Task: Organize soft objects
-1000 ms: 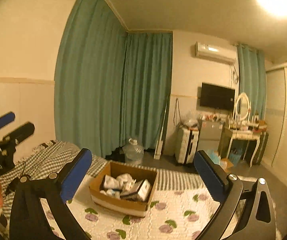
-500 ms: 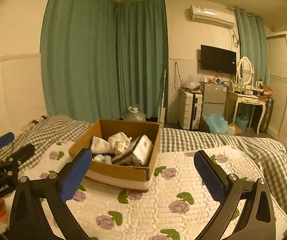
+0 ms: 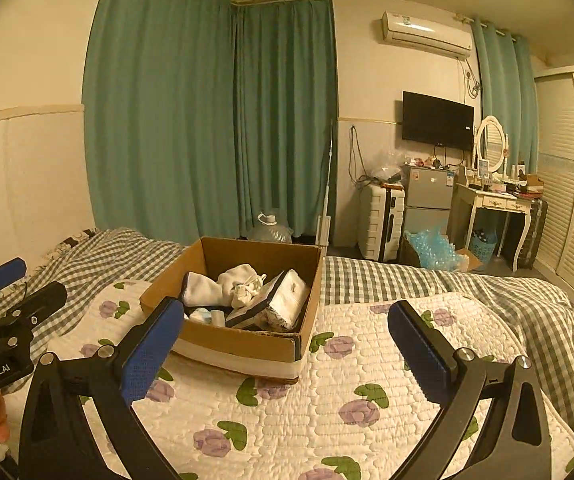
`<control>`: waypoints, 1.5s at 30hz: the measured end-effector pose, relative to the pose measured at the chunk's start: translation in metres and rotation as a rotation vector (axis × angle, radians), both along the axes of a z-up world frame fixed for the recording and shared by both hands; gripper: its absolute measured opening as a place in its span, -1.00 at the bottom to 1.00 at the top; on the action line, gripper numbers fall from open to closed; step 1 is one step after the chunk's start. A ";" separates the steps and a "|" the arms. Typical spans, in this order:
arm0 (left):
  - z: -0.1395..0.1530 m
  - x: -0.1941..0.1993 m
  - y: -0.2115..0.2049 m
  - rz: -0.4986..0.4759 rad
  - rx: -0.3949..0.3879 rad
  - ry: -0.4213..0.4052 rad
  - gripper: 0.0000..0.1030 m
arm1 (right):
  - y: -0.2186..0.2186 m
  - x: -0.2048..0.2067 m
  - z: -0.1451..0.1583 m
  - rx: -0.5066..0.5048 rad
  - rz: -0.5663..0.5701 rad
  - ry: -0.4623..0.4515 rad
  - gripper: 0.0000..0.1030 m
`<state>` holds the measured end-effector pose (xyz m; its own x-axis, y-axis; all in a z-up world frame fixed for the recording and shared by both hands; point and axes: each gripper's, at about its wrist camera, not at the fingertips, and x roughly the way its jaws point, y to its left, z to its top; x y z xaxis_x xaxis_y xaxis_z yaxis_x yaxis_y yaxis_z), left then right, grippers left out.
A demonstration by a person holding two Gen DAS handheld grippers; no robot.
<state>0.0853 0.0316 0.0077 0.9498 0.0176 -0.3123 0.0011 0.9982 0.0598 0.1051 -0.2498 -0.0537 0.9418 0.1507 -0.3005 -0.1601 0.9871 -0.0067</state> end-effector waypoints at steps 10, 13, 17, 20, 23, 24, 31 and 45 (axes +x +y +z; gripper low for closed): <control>0.000 -0.003 -0.005 -0.011 0.017 -0.001 0.61 | 0.001 -0.002 0.001 0.004 0.000 -0.006 0.99; 0.000 -0.004 -0.006 -0.018 0.014 0.002 0.61 | 0.001 -0.002 0.002 0.002 -0.001 -0.006 0.99; 0.000 -0.005 -0.007 -0.020 0.018 -0.001 0.61 | 0.001 -0.002 0.002 0.002 -0.001 -0.006 0.99; 0.000 -0.006 -0.007 -0.021 0.018 0.000 0.61 | 0.001 -0.002 0.002 0.001 -0.001 -0.006 0.99; 0.001 -0.007 -0.008 -0.021 0.023 -0.004 0.61 | 0.001 -0.003 0.002 0.002 0.001 -0.006 0.99; 0.000 -0.007 -0.008 -0.023 0.024 -0.004 0.61 | 0.001 -0.003 0.002 0.002 0.000 -0.005 0.99; 0.001 -0.008 -0.008 -0.022 0.025 -0.003 0.61 | 0.000 -0.004 0.001 0.001 0.003 -0.001 0.99; 0.000 -0.010 -0.008 -0.022 0.024 0.002 0.61 | 0.001 -0.004 0.001 -0.001 0.004 0.000 0.99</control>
<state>0.0757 0.0232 0.0079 0.9494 0.0048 -0.3142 0.0227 0.9962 0.0840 0.1013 -0.2492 -0.0524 0.9413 0.1546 -0.3002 -0.1644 0.9864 -0.0075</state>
